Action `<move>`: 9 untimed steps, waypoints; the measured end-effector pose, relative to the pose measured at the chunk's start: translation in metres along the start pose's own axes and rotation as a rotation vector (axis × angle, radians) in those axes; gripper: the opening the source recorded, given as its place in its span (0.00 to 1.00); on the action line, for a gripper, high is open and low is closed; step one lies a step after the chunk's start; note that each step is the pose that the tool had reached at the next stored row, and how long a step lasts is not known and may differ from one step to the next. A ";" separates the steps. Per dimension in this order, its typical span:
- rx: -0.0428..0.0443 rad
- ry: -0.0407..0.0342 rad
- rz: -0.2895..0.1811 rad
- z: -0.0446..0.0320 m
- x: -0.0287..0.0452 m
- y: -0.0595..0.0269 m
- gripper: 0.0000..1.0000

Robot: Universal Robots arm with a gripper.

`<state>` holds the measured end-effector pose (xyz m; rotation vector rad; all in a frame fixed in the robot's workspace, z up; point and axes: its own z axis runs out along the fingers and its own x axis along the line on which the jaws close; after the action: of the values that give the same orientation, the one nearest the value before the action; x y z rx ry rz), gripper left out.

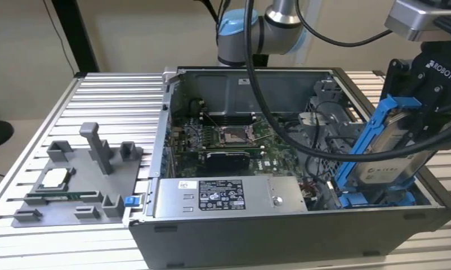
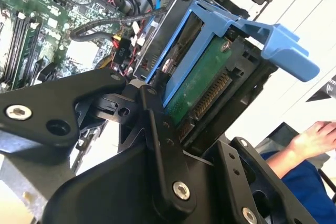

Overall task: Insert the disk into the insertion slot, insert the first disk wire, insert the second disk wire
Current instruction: 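Insert the disk into the insertion slot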

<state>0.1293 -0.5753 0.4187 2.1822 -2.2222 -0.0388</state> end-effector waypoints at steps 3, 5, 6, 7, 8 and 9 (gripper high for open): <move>0.0001 0.0001 0.000 0.0035 -0.0002 -0.0007 0.00; 0.0004 -0.0006 0.000 0.0044 -0.0005 -0.0012 0.00; 0.0006 -0.0011 0.000 0.0048 -0.0006 -0.0015 0.00; 0.0009 -0.0015 0.000 0.0051 -0.0007 -0.0017 0.00; 0.0016 -0.0019 0.000 0.0057 -0.0009 -0.0018 0.00; 0.0021 -0.0022 0.000 0.0062 -0.0012 -0.0019 0.00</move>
<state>0.1310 -0.5742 0.4124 2.1843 -2.2245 -0.0388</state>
